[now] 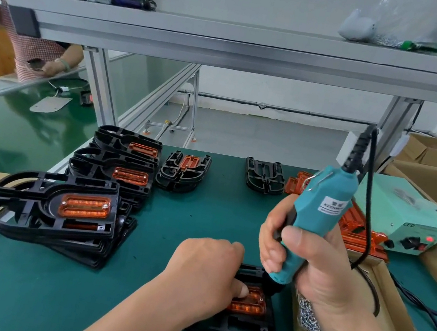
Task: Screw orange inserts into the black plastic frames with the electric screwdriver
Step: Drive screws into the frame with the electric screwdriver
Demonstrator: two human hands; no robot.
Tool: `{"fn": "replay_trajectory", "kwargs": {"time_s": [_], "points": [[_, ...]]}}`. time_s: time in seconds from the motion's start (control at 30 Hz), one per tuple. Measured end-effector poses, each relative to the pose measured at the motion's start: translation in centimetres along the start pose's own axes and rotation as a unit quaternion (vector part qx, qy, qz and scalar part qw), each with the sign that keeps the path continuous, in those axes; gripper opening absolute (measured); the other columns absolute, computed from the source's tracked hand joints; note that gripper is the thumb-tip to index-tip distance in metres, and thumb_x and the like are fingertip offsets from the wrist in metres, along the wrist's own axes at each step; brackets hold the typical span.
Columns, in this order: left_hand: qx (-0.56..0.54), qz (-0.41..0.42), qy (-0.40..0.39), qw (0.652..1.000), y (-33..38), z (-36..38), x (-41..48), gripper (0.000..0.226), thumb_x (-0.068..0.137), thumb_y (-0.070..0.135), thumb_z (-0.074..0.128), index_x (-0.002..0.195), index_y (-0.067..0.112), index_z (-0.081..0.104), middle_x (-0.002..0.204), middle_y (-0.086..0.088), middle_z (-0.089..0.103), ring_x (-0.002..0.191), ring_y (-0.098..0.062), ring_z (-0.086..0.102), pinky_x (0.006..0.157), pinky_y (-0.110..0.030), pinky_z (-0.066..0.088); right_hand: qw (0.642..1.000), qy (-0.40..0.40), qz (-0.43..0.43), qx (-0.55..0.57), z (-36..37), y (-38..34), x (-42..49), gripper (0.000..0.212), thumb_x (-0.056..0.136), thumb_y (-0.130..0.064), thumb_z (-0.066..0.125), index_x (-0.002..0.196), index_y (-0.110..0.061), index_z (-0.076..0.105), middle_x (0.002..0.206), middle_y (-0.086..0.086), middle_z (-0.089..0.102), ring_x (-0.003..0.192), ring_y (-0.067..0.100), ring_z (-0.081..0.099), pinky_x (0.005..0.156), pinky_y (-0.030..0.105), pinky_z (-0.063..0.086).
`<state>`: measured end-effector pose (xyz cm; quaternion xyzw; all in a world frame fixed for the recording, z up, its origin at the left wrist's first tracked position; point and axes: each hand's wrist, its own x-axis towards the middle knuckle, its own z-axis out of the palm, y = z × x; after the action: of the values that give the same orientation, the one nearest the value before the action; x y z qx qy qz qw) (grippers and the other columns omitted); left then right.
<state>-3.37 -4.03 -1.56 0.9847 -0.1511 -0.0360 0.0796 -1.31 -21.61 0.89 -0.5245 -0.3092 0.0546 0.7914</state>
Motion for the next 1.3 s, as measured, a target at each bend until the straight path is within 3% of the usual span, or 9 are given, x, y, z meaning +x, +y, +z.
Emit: {"fn": "replay_trajectory", "kwargs": {"time_s": [0.17, 0.3, 0.4, 0.53, 0.6, 0.7, 0.83, 1.0, 1.3], "points": [[0.015, 0.002, -0.012, 1.0, 0.3, -0.1, -0.1, 0.036, 0.097, 0.056, 0.063, 0.104, 0.023, 0.051, 0.092, 0.003, 0.063, 0.086, -0.027, 0.06, 0.068, -0.038, 0.042, 0.997, -0.055, -0.046, 0.033, 1.1, -1.7, 1.2, 0.017, 0.083, -0.016, 0.072, 0.094, -0.007, 0.063, 0.06, 0.007, 0.052, 0.049, 0.021, 0.048, 0.053, 0.028, 0.045], [0.006, 0.004, -0.002, 1.0, 0.2, -0.1, -0.3, 0.037, 0.096, 0.057, 0.063, 0.106, 0.022, 0.053, 0.097, 0.002, 0.064, 0.092, -0.028, 0.064, 0.07, -0.038, 0.044, 0.991, 0.072, -0.065, 0.095, 0.8, -1.4, 1.9, 0.039, 0.079, -0.034, 0.085, 0.094, -0.01, 0.058, 0.061, 0.006, 0.049, 0.049, 0.019, 0.046, 0.051, 0.028, 0.042], [-0.008, 0.012, 0.001, 1.0, -0.2, -0.3, -0.5, 0.04, 0.096, 0.056, 0.062, 0.116, 0.023, 0.056, 0.106, 0.002, 0.067, 0.1, -0.028, 0.065, 0.082, -0.041, 0.053, 0.974, 0.183, -0.068, 0.119, -0.4, -0.1, 1.5, 0.014, 0.089, -0.029, 0.064, 0.088, -0.016, 0.06, 0.061, 0.001, 0.047, 0.05, 0.016, 0.042, 0.051, 0.026, 0.039], [-0.114, -0.002, 0.033, 0.993, -0.9, -0.8, -0.4, 0.032, 0.103, 0.04, 0.049, 0.129, 0.023, 0.056, 0.119, 0.002, 0.069, 0.111, -0.023, 0.064, 0.094, -0.037, 0.051, 0.945, 0.282, -0.061, 0.156, -2.3, 0.9, 1.0, 0.019, 0.095, -0.031, 0.052, 0.083, -0.019, 0.062, 0.062, -0.002, 0.045, 0.053, 0.014, 0.041, 0.051, 0.026, 0.039], [-0.225, -0.023, 0.04, 0.973, -1.8, -1.0, 0.1, 0.034, 0.107, 0.025, 0.041, 0.137, 0.025, 0.056, 0.12, 0.005, 0.07, 0.104, -0.012, 0.063, 0.088, -0.026, 0.048, 0.935, 0.309, -0.055, 0.164, -3.0, 1.2, 0.8, 0.02, 0.094, -0.032, 0.054, 0.082, -0.019, 0.062, 0.063, -0.003, 0.044, 0.053, 0.013, 0.04, 0.051, 0.027, 0.039], [-0.417, -0.047, 0.021, 0.908, -2.9, -1.4, 0.5, 0.044, 0.101, 0.002, 0.037, 0.131, 0.022, 0.062, 0.105, 0.009, 0.07, 0.074, -0.002, 0.059, 0.07, -0.019, 0.051, 0.93, 0.324, -0.051, 0.168, -3.5, 1.5, 0.5, 0.02, 0.095, -0.033, 0.054, 0.082, -0.02, 0.062, 0.064, -0.003, 0.044, 0.054, 0.013, 0.04, 0.052, 0.026, 0.04], [-0.554, -0.044, 0.02, 0.831, -2.9, -1.4, 0.8, 0.049, 0.095, -0.013, 0.037, 0.122, 0.013, 0.07, 0.101, -0.003, 0.078, 0.084, -0.012, 0.075, 0.077, -0.022, 0.058, 0.93, 0.326, -0.047, 0.166, -3.3, 1.5, 0.4, 0.018, 0.095, -0.032, 0.055, 0.083, -0.02, 0.062, 0.065, -0.002, 0.045, 0.055, 0.013, 0.041, 0.052, 0.026, 0.041], [-0.601, -0.044, 0.004, 0.798, -2.8, -1.0, 0.9, 0.032, 0.101, -0.008, 0.047, 0.114, 0.01, 0.071, 0.099, -0.006, 0.08, 0.095, -0.022, 0.079, 0.079, -0.026, 0.062, 0.929, 0.327, -0.048, 0.165, -2.9, 1.4, 0.3, 0.016, 0.094, -0.03, 0.054, 0.085, -0.018, 0.059, 0.064, -0.002, 0.045, 0.054, 0.014, 0.042, 0.052, 0.027, 0.041], [-0.551, -0.023, -0.033, 0.834, -2.0, -1.3, 0.3, 0.001, 0.097, 0.011, 0.07, 0.097, 0.01, 0.07, 0.086, -0.008, 0.08, 0.075, -0.022, 0.079, 0.059, -0.026, 0.059, 0.925, 0.333, -0.06, 0.172, -3.0, 1.3, 0.3, 0.017, 0.095, -0.029, 0.053, 0.085, -0.017, 0.06, 0.065, -0.001, 0.046, 0.055, 0.014, 0.042, 0.053, 0.027, 0.042]]}}
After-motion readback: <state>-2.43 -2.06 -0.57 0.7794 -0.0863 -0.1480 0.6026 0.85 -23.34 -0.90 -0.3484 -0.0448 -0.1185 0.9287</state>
